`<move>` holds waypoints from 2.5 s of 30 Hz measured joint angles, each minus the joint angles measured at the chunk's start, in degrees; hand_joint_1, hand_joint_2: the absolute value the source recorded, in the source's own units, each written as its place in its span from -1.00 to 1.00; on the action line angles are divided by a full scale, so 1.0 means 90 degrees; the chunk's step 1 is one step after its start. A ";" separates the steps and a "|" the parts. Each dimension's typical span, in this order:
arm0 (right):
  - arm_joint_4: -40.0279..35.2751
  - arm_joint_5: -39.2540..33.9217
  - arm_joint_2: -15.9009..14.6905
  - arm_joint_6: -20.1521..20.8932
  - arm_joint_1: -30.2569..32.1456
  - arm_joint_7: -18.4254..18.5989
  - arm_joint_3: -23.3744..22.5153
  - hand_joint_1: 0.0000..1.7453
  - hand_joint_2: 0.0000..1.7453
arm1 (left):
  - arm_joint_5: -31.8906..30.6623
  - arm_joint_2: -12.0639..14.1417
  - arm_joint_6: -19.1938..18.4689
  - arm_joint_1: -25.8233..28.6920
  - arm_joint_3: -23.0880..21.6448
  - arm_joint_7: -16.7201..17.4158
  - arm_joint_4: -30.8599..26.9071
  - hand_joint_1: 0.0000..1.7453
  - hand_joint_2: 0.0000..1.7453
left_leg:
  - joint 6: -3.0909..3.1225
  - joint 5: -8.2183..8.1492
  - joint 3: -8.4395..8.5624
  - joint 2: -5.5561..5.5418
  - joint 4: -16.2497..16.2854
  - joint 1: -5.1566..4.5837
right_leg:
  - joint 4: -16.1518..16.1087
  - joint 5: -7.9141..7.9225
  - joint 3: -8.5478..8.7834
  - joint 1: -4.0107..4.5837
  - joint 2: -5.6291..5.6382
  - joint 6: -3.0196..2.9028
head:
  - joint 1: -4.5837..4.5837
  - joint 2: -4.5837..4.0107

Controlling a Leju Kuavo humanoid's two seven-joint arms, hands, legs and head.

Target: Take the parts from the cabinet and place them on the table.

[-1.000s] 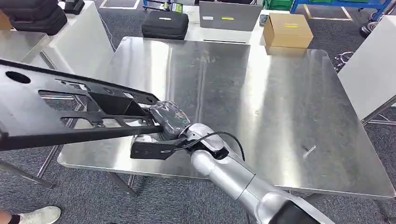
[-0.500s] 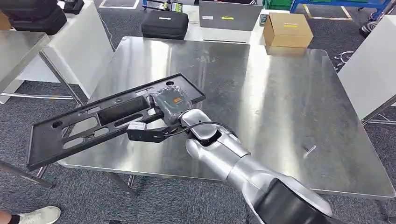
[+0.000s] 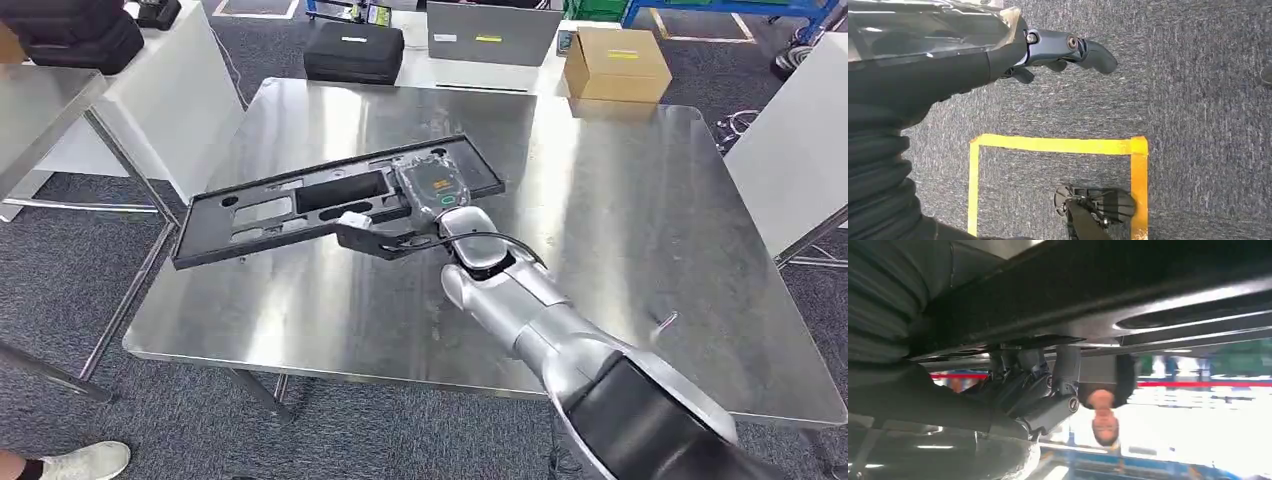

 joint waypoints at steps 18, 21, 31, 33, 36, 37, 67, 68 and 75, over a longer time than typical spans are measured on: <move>0.0442 0.0065 -0.0524 -0.0165 -0.0072 0.0306 -0.0616 1.00 1.00 | 0.0053 0.0019 0.0063 0.0043 -0.0070 0.0000 0.0000 -1.00 1.00 | 0.0000 0.0000 -0.0001 0.0002 0.0001 0.0001 | 0.0000 0.0001 -0.0001 0.0001 0.0000 0.0001 | 0.0000 0.0000; 0.0464 0.0065 -0.0537 -0.0165 -0.0073 0.0306 -0.0624 1.00 1.00 | 0.0053 0.0019 0.0063 0.0043 -0.0090 0.0000 0.0000 -1.00 1.00 | 0.0000 0.0000 -0.0001 0.0003 0.0001 0.0001 | 0.0000 0.0001 -0.0001 0.0001 0.0000 0.0001 | 0.0002 0.0000; 0.0563 0.0175 -0.0682 -0.0160 -0.0079 0.0527 -0.0714 1.00 1.00 | 0.0102 0.0024 0.0075 0.0083 -0.0102 -0.0068 0.0002 -1.00 1.00 | 0.0001 0.0001 -0.0001 0.0000 0.0001 -0.0001 | 0.0000 0.0001 0.0001 -0.0001 -0.0001 0.0002 | 0.0002 0.0000; 0.0602 0.0197 -0.0740 -0.0160 -0.0079 0.0565 -0.0765 1.00 1.00 | 0.0104 0.0029 0.0080 0.0100 -0.0107 -0.0080 0.0000 -1.00 1.00 | 0.0001 0.0001 -0.0001 0.0001 0.0001 -0.0002 | 0.0000 0.0001 0.0001 -0.0001 -0.0001 0.0002 | 0.0002 0.0000; 0.0651 0.0226 -0.0796 -0.0143 -0.0078 0.0641 -0.0801 -1.00 -1.00 | 0.0104 0.0036 0.0126 0.0117 -0.0112 -0.0080 0.0000 -1.00 1.00 | 0.0001 0.0000 -0.0001 0.0003 0.0001 -0.0002 | -0.0001 0.0001 -0.0001 -0.0001 -0.0001 0.0002 | 0.0000 0.0000; 0.0656 0.0240 -0.0806 -0.0129 -0.0078 0.0646 -0.0806 -1.00 -1.00 | 0.0104 0.0039 0.0148 0.0118 -0.0114 -0.0080 0.0000 -1.00 -1.00 | 0.0001 0.0000 -0.0001 0.0003 0.0001 -0.0001 | -0.0001 0.0001 -0.0001 0.0000 -0.0001 0.0002 | 0.0000 0.0000; 0.0760 0.0707 -0.0750 -0.0104 0.0008 0.0282 -0.0908 -1.00 -1.00 | 0.0131 0.0049 0.0192 0.0142 -0.0170 -0.0029 0.0002 -1.00 1.00 | 0.0001 0.0001 -0.0001 0.0002 0.0001 0.0002 | 0.0000 0.0001 0.0001 0.0002 0.0000 0.0002 | 0.0002 0.0000; 0.0755 0.0661 -0.0748 -0.0129 0.0008 0.0221 -0.0949 -1.00 -1.00 | 0.0141 0.0049 0.0190 0.0142 -0.0172 -0.0029 0.0002 -1.00 1.00 | 0.0001 0.0001 -0.0001 0.0002 0.0001 0.0002 | 0.0000 0.0001 0.0002 0.0002 0.0000 0.0002 | 0.0002 0.0000; 0.0629 -0.0259 -0.0597 -0.0150 0.0009 -0.0650 -0.1450 -1.00 -1.00 | 0.0231 0.0049 0.0189 0.0143 -0.0172 -0.0029 0.0002 -1.00 -1.00 | 0.0001 0.0001 -0.0001 0.0004 0.0001 0.0002 | 0.0001 0.0002 0.0004 0.0002 0.0000 0.0002 | 0.0000 0.0000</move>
